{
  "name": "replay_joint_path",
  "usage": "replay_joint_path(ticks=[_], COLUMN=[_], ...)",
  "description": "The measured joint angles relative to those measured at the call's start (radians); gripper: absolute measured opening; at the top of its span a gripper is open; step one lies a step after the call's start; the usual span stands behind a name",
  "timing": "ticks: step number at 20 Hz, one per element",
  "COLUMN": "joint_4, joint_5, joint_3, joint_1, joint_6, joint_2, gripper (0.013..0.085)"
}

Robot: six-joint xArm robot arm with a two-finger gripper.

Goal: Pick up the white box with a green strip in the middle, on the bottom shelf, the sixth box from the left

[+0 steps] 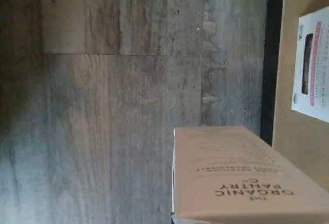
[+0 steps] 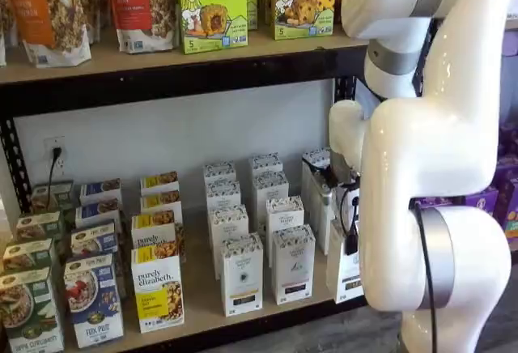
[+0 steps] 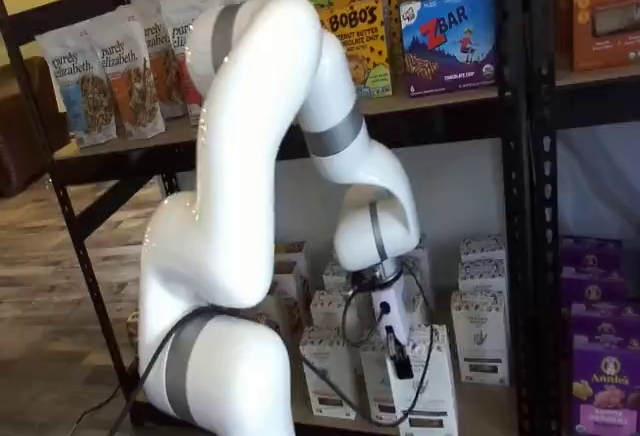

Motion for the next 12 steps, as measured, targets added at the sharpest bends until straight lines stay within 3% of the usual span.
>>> replay_joint_path(ticks=[6,12], joint_4=[0.042,0.126], joint_5=[0.034,0.119], joint_3=[0.158,0.269], joint_1=[0.028,0.066], joint_6=[-0.015,-0.07], joint_2=[-0.188,-0.413], gripper=[0.045,0.045])
